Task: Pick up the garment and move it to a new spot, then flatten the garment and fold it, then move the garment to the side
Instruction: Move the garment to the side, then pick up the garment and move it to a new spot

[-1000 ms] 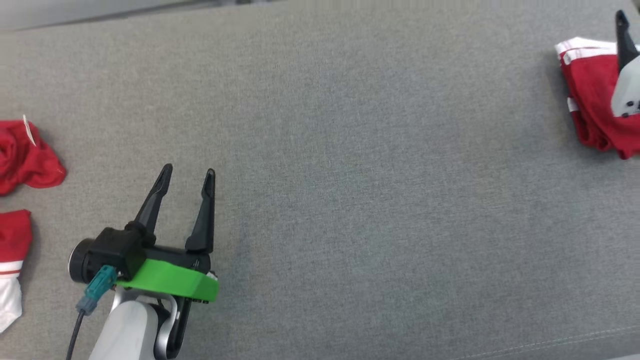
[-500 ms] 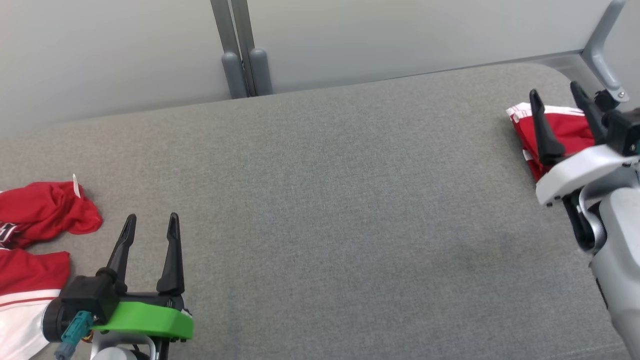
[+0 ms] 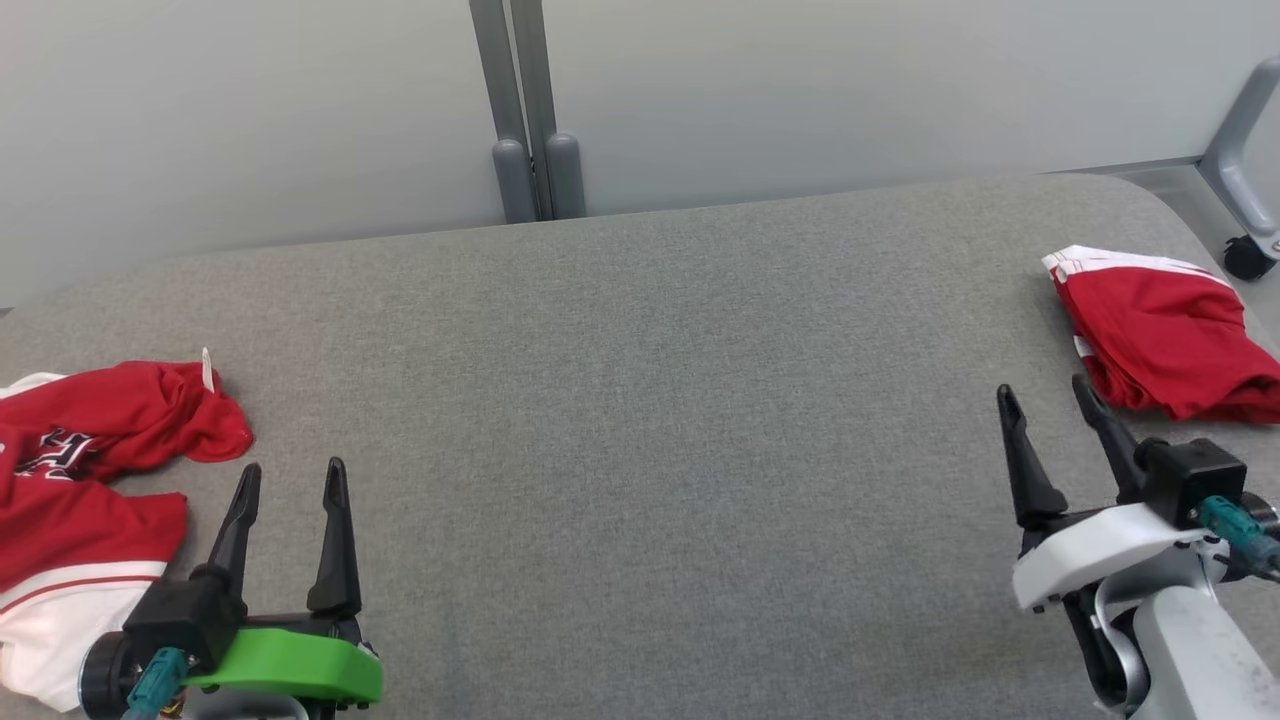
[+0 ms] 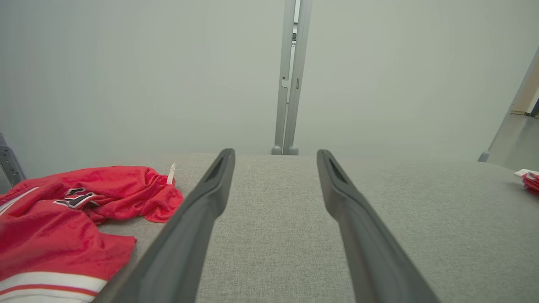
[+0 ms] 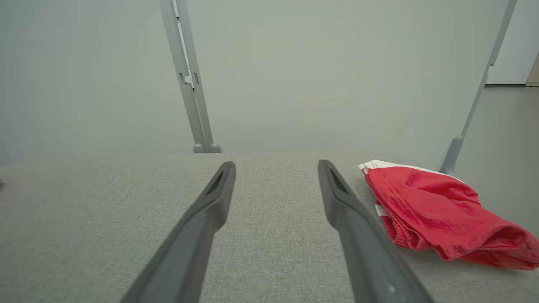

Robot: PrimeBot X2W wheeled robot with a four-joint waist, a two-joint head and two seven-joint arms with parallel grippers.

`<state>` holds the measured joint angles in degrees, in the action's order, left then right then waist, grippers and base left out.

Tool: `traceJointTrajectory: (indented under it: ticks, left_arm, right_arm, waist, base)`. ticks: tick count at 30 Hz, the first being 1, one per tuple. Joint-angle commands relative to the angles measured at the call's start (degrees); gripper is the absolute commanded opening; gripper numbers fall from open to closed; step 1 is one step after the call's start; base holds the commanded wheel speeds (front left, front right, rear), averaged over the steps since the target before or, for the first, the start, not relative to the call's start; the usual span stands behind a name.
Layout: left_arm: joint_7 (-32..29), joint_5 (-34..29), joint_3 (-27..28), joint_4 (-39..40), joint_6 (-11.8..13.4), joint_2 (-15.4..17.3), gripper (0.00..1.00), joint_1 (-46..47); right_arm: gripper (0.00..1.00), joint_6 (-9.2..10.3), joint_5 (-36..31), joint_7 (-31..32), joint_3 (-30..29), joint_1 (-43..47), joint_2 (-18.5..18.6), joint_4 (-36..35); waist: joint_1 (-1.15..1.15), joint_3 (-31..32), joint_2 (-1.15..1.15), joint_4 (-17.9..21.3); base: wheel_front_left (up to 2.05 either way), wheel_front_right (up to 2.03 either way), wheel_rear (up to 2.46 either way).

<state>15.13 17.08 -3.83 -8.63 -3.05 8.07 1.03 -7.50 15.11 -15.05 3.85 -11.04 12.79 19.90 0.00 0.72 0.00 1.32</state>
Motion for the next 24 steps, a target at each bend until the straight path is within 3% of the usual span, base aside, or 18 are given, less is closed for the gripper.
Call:
traceJointTrajectory:
  ticks: [1,5,18,24]
  left_arm:
    - [0.01,-0.94,0.17,-0.45,-0.36,-0.05,1.0,-0.86]
    - [0.01,-2.76,1.99,-1.07,-0.37,-1.31,1.0,-1.31]
    - [0.01,-4.78,3.51,-1.91,-1.82,-2.75,1.0,-0.7]
    - [0.02,-5.27,3.89,-2.86,-2.06,-3.01,1.0,0.31]
  right_arm:
    - [1.0,0.02,-0.67,-0.16,0.25,0.91,-0.59,-1.79]
    - [1.0,0.03,-2.01,-0.16,0.5,4.46,-2.86,-7.56]
    - [1.0,0.02,-1.91,-0.16,1.53,4.44,-2.92,-7.16]
    - [1.0,0.02,-1.86,-0.16,1.06,4.77,-2.83,-7.72]
  waist:
    - [0.0,0.09,0.0,-0.17]
    - [0.0,0.49,0.0,-0.34]
    - [0.0,0.16,0.0,-0.84]
    - [0.0,-0.15,0.0,-3.65]
  base:
    - [0.0,0.0,0.0]
    - [0.0,0.0,0.0]
    - [0.0,0.0,0.0]
    - [0.0,0.0,0.0]
